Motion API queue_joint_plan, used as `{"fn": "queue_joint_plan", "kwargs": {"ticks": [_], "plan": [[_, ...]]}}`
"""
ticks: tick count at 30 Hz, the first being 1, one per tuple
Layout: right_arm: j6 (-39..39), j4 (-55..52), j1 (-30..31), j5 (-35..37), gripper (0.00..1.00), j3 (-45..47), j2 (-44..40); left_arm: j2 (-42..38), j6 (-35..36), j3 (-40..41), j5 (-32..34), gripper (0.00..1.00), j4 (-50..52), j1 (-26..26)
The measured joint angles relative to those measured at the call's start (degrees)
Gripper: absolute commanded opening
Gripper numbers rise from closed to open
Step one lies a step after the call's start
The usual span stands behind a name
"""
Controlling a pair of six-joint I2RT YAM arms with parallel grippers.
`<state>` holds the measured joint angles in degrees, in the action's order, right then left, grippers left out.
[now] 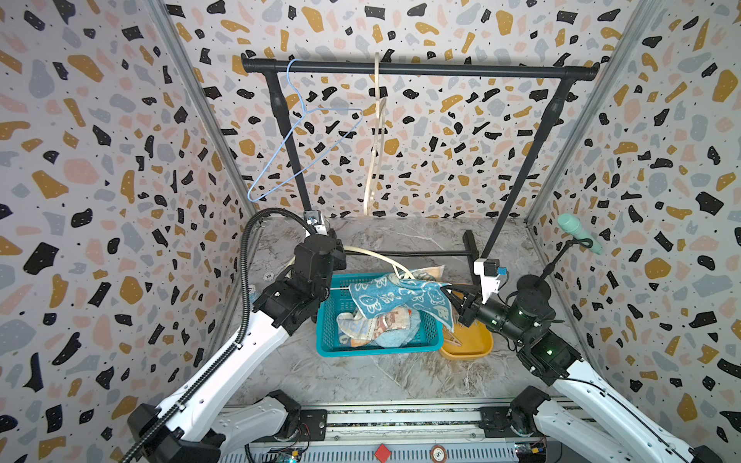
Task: Remove the clothespins securing towels to the hanger
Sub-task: Remove the towel from the hanger.
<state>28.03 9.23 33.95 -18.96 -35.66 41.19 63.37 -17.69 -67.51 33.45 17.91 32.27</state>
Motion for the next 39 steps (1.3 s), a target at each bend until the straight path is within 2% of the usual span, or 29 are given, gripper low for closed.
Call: {"fn": "queue_joint_plan", "kwargs": {"ticks": [16,27,39], "plan": [[0.68,-3.26,-6.91,-1.64,0.0,-3.39,-3.63,-1.38,2.21,0.94,4.46,0.0,0.42,-2.78],[0.68,-7.41,-10.95,-2.32,0.0,-6.14,-4.83,-2.1,2.19,0.96,4.79,0.0,0.0,-3.02],[0.63,-9.9,-12.74,-2.27,0.0,-11.82,-4.94,-2.8,2.19,0.94,5.01,0.0,-0.09,-3.85]]}}
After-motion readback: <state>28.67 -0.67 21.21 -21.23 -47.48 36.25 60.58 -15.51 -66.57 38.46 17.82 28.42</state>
